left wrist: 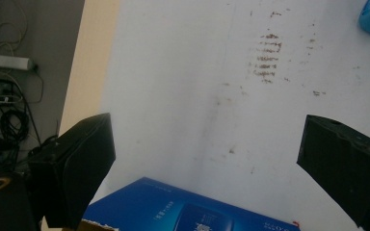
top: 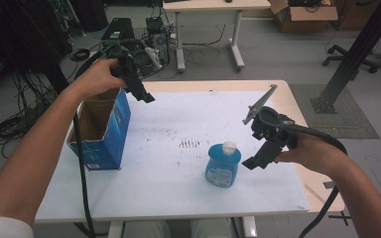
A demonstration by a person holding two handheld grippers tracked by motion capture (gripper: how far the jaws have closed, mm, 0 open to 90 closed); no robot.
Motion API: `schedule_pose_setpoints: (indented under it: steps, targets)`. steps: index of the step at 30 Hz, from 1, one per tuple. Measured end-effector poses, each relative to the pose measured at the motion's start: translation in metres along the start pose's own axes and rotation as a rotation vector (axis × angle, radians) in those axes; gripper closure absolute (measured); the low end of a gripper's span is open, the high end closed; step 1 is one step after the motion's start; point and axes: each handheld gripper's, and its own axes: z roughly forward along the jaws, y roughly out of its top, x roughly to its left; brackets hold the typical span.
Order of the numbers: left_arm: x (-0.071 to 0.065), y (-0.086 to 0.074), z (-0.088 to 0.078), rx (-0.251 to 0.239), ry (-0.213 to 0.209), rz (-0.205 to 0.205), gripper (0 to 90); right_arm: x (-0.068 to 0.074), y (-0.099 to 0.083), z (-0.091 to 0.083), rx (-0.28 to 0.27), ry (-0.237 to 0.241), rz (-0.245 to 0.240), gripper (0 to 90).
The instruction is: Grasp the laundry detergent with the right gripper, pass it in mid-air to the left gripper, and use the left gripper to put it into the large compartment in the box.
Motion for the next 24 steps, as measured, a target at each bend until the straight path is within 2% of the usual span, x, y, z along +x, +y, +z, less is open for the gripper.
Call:
schedule_pose_setpoints:
  steps: [3,12,19,24]
  targets:
    - [0.000,0.000,-0.001,-0.003,0.001,-0.003,6.4,0.000,-0.008,0.002,-0.030,-0.011,0.011,4.4]
    - [-0.001,0.000,-0.002,-0.001,0.003,-0.005,6.4,0.002,-0.019,0.009,-0.067,-0.016,0.016,4.4]
    - [-0.001,0.000,-0.001,0.001,0.004,-0.003,6.4,0.002,-0.024,0.018,-0.081,-0.025,-0.015,4.6]
    - [-0.001,0.001,0.001,0.005,0.005,-0.002,6.3,0.001,-0.028,0.025,-0.111,-0.027,-0.023,4.6]
